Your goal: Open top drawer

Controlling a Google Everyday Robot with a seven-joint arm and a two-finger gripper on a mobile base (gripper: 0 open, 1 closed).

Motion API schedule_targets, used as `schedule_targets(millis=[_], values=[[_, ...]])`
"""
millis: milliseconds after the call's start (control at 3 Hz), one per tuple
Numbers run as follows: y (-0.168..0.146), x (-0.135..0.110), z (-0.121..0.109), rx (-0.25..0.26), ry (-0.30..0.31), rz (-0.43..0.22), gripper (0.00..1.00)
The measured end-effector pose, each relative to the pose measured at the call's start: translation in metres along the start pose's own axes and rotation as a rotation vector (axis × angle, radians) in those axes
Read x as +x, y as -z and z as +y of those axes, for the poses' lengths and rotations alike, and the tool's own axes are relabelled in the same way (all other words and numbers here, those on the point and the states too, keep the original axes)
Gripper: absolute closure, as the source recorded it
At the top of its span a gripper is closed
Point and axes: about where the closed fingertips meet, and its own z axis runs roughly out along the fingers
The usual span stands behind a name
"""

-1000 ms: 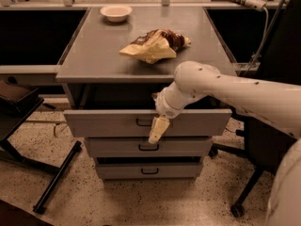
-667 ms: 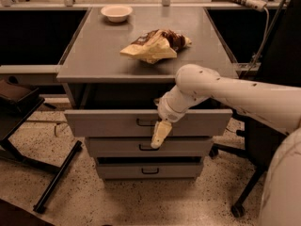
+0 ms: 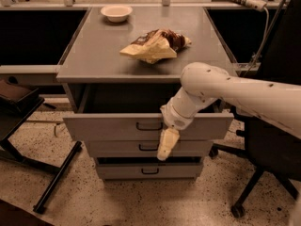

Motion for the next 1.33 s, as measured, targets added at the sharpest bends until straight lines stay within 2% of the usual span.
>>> schedule_targets(millis=[333,667,1333], values=[[0.009,0.005,0.03,-0.06,-0.031,0.021,0.0],[0.018,0.01,0.072,-0.15,-0.083,0.042,0.0],[0.018,0.01,0.074,-0.159,-0.085,0.043,0.0]])
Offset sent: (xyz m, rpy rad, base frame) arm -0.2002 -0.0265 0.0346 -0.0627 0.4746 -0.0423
